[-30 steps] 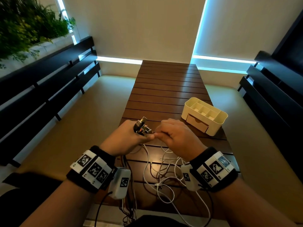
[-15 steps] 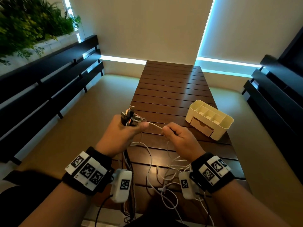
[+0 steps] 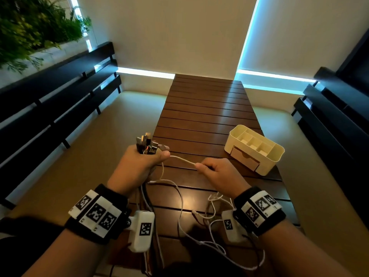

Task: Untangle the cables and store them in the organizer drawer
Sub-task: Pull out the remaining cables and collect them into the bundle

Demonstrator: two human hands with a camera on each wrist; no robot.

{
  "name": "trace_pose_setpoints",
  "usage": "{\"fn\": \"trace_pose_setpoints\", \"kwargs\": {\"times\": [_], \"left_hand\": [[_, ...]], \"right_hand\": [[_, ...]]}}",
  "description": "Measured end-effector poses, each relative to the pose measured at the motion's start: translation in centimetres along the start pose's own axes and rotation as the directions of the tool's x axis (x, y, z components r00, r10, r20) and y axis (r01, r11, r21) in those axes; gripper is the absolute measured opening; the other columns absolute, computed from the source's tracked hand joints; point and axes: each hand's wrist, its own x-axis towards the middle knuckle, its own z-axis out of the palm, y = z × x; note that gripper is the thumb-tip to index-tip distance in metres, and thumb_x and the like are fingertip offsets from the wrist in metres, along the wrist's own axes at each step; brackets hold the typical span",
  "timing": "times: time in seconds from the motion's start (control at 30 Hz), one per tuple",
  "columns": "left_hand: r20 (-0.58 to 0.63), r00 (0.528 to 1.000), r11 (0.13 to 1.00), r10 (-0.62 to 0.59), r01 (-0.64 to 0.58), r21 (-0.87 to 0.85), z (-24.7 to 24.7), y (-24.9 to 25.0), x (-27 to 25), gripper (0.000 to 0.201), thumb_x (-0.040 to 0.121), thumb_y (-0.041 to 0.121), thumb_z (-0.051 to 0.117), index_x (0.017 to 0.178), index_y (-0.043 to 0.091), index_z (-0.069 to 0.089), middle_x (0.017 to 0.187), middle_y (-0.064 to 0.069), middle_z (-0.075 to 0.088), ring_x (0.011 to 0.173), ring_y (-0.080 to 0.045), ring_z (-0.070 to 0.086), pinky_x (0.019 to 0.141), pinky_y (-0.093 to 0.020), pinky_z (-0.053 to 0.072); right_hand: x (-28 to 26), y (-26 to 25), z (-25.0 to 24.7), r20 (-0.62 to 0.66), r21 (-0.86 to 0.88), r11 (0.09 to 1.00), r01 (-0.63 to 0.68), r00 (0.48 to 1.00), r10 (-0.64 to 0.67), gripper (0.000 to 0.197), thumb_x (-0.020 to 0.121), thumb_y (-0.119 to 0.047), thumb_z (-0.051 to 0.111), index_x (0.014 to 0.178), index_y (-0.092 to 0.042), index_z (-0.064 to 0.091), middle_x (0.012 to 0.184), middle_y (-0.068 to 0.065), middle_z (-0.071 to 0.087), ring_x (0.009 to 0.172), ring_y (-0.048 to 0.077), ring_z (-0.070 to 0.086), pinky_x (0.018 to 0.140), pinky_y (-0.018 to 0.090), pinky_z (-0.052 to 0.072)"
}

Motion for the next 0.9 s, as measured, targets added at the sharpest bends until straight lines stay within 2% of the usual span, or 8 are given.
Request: {"fn": "trace_pose_setpoints", "kwargs": {"times": [0.13, 0.23, 0.3, 0.43, 0.5, 0.67, 0.8, 0.9], "left_hand": [[-0.005, 0.995, 0.977, 0.099, -0.097, 0.191, 1.3, 0.8, 0.4, 0.016, 0.086, 0.018, 0.074, 0.102, 0.014, 0.073, 0.045, 0.014, 0.051, 0.040, -0.001, 0.043, 0.046, -0.016, 0.036], [0.052, 0.982, 0.929, 0.179, -0.186, 0.319, 2.5, 2.0, 0.6, 0.012, 0.087, 0.017, 0.073, 0.098, 0.012, 0.074, 0.061, 0.010, 0.065, 0.048, 0.004, 0.053, 0.055, -0.012, 0.042], [0.062, 0.982, 0.915, 0.179, -0.189, 0.356, 2.5, 2.4, 0.8, 0.013, 0.086, 0.020, 0.074, 0.097, 0.012, 0.075, 0.069, 0.006, 0.067, 0.051, 0.004, 0.055, 0.059, -0.018, 0.043], [0.112, 0.976, 0.910, 0.186, -0.214, 0.355, 2.5, 2.7, 0.6, 0.016, 0.086, 0.018, 0.074, 0.093, 0.004, 0.074, 0.056, 0.002, 0.062, 0.044, 0.001, 0.046, 0.049, -0.009, 0.038], [0.128, 0.970, 0.898, 0.208, -0.241, 0.367, 3.0, 2.2, 0.6, 0.025, 0.084, 0.019, 0.075, 0.093, -0.004, 0.071, 0.072, -0.017, 0.064, 0.055, -0.006, 0.048, 0.055, -0.015, 0.041], [0.196, 0.975, 0.903, 0.109, -0.180, 0.391, 4.3, -0.2, 1.5, 0.032, 0.080, 0.027, 0.075, 0.091, -0.003, 0.069, 0.082, -0.022, 0.066, 0.068, -0.024, 0.057, 0.071, -0.050, 0.049], [0.296, 0.955, 0.907, 0.019, -0.141, 0.397, 3.7, -0.8, 1.4, 0.030, 0.087, 0.024, 0.073, 0.079, -0.003, 0.063, 0.059, -0.002, 0.056, 0.055, -0.012, 0.048, 0.056, -0.032, 0.040], [0.323, 0.946, 0.921, 0.030, -0.152, 0.360, 3.3, -0.3, 0.7, 0.033, 0.088, 0.028, 0.073, 0.068, 0.008, 0.055, 0.048, 0.010, 0.044, 0.045, -0.006, 0.038, 0.047, -0.021, 0.034]], "right_hand": [[1.1, 0.1, -0.4, -0.013, -0.238, 0.971, 0.029, 0.999, -0.033, 0.029, 0.098, -0.040, 0.054, 0.084, -0.020, 0.070, 0.068, -0.004, 0.061, 0.062, 0.011, 0.056, 0.062, 0.033, 0.052], [2.1, -0.4, -0.5, 0.062, -0.371, 0.928, 0.027, 0.998, -0.005, 0.032, 0.099, -0.046, 0.050, 0.088, -0.022, 0.069, 0.072, -0.006, 0.061, 0.067, 0.011, 0.058, 0.064, 0.031, 0.052], [2.5, -0.4, -0.6, 0.114, -0.474, 0.880, -0.032, 0.989, 0.097, 0.033, 0.099, -0.049, 0.048, 0.084, -0.024, 0.064, 0.078, -0.004, 0.059, 0.070, 0.013, 0.058, 0.067, 0.031, 0.053], [2.5, -0.4, -1.1, 0.102, -0.636, 0.763, -0.116, 0.967, 0.232, 0.031, 0.099, -0.051, 0.045, 0.081, -0.028, 0.055, 0.084, -0.002, 0.050, 0.078, 0.017, 0.056, 0.073, 0.034, 0.054], [2.5, -1.1, -1.1, 0.150, -0.611, 0.788, -0.075, 0.967, 0.208, 0.031, 0.099, -0.051, 0.046, 0.077, -0.030, 0.052, 0.079, -0.004, 0.049, 0.076, 0.015, 0.056, 0.069, 0.031, 0.052], [2.5, -2.8, -1.4, 0.239, -0.458, 0.882, 0.109, 0.971, 0.004, 0.029, 0.099, -0.048, 0.048, 0.083, -0.027, 0.060, 0.073, -0.006, 0.057, 0.068, 0.012, 0.056, 0.067, 0.033, 0.053], [1.9, -3.3, -2.2, 0.204, -0.391, 0.904, 0.171, 0.974, -0.096, 0.027, 0.099, -0.042, 0.050, 0.097, -0.023, 0.068, 0.078, -0.009, 0.060, 0.072, 0.007, 0.057, 0.066, 0.027, 0.049], [1.1, -3.1, -2.1, 0.169, -0.175, 0.966, 0.188, 0.973, -0.159, 0.019, 0.096, -0.042, 0.057, 0.093, -0.027, 0.069, 0.078, -0.008, 0.065, 0.068, 0.007, 0.059, 0.063, 0.020, 0.049]]}}
